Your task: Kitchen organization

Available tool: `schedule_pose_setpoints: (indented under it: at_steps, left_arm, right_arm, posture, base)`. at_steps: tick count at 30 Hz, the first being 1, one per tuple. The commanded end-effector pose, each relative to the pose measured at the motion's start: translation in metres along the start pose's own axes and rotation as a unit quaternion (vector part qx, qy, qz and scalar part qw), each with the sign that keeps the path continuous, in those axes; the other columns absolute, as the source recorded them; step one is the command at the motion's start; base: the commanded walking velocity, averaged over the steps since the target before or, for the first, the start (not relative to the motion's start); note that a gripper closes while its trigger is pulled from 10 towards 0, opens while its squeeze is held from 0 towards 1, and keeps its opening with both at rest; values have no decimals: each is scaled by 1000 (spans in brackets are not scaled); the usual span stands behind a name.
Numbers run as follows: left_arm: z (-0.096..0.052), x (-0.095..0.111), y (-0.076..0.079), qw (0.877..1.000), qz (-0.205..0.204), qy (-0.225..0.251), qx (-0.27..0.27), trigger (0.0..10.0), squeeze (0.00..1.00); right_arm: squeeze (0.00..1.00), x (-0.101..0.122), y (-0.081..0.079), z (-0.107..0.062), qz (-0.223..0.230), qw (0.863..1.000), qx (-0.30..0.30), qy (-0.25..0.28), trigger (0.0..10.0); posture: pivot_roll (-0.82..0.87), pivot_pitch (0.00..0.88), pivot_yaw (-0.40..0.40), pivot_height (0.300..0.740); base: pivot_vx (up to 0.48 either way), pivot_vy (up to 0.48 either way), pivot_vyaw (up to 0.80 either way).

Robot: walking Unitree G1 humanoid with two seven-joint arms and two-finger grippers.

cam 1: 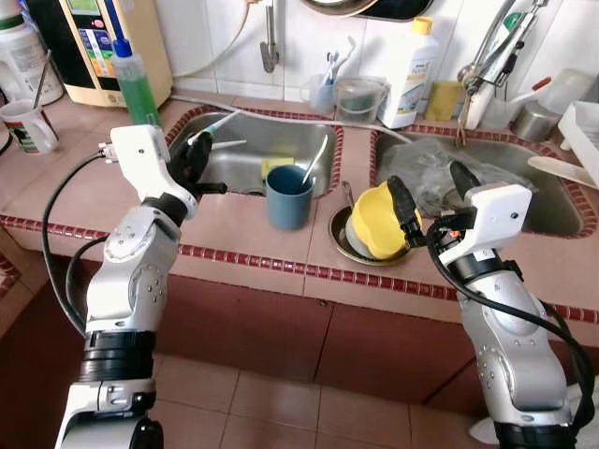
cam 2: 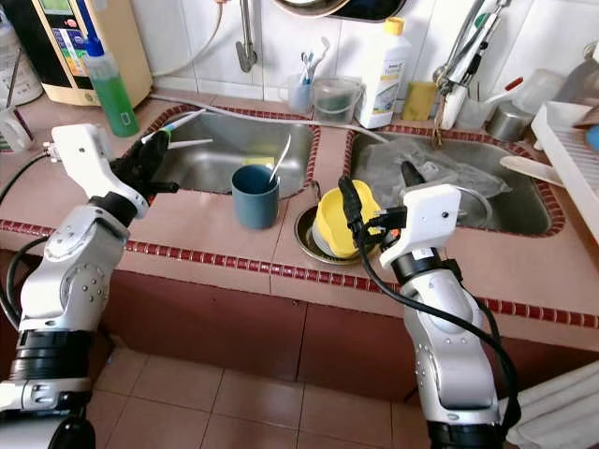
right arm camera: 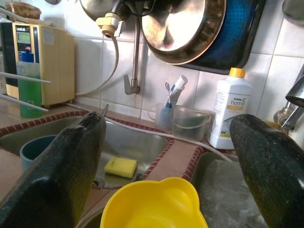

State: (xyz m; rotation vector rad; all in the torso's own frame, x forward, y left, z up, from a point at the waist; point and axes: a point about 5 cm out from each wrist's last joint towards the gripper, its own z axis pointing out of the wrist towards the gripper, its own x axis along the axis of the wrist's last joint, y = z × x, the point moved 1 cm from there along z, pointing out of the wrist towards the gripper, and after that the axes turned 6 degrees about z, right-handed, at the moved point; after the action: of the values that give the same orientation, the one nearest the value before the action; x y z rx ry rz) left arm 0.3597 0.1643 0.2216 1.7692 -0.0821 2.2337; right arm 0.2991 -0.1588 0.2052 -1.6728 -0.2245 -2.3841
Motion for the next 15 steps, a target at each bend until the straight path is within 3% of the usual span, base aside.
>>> schedule_pose_setpoints:
  at_steps: [1, 5, 6, 7, 11, 15]
  left_arm:
    - [5, 10, 3, 1000, 6, 18, -15, 0, 0]
    - [15, 18, 6, 999, 32, 20, -28, 0, 0]
    - [18, 19, 6, 999, 36, 15, -30, 2824, 0]
    - [23, 22, 6, 998, 56, 13, -33, 10000, 0]
    - [25, 28, 7, 996, 83, 20, -36, 10000, 0]
    - [13, 31, 7, 992, 112, 38, -31, 10000, 0]
  right_arm:
    - [0, 11, 0, 3, -6, 1000, 0, 20, 10000]
    - [0, 13, 0, 4, -6, 1000, 1, 22, 10000]
    - [0, 14, 0, 5, -6, 1000, 1, 23, 10000]
    - [0, 16, 1, 5, -4, 1000, 3, 24, 10000]
    - [0, 19, 2, 3, -1, 1000, 3, 30, 10000]
    - [0, 24, 1, -1, 11, 999, 5, 40, 10000]
  posture:
    - [-28, 0, -26, 740]
    - [-29, 0, -28, 740]
    - [-31, 0, -28, 740]
    - [-33, 0, -26, 740]
    - [-39, 3, -15, 740]
    - [-53, 0, 2, 740]
  base:
    - [0, 0, 0]
    - [0, 0, 0]
    - [0, 0, 0]
    - [0, 0, 0]
    - [0, 0, 0]
    - [0, 0, 0]
